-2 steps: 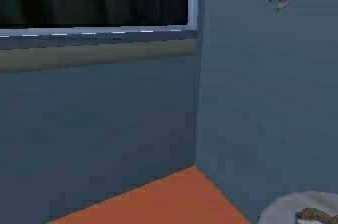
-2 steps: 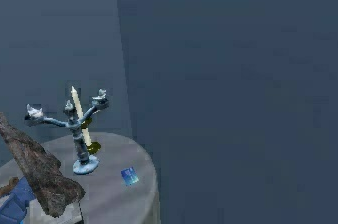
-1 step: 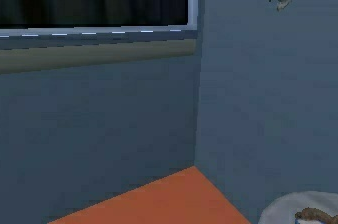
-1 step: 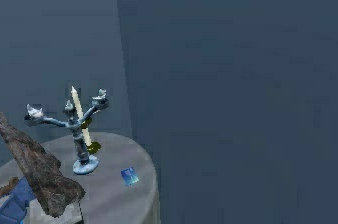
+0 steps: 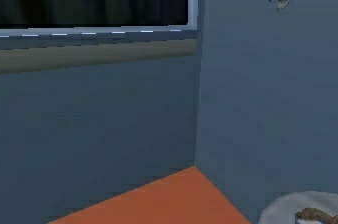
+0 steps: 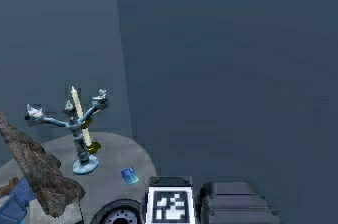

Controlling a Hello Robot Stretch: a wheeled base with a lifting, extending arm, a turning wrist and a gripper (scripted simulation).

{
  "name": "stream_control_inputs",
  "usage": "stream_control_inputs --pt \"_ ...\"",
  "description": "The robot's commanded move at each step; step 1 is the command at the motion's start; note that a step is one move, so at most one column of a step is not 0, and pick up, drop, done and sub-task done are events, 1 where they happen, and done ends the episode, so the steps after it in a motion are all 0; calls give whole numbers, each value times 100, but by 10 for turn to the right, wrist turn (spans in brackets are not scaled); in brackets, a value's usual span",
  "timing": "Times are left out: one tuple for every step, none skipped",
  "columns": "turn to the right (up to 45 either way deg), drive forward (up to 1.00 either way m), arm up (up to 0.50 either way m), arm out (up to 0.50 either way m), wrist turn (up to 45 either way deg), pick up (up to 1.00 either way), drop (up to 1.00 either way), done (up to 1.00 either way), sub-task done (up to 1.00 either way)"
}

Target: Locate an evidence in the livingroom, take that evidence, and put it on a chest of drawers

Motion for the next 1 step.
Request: stream_control_inputs --pt "0 0 0 30 0 0 0 0 0"
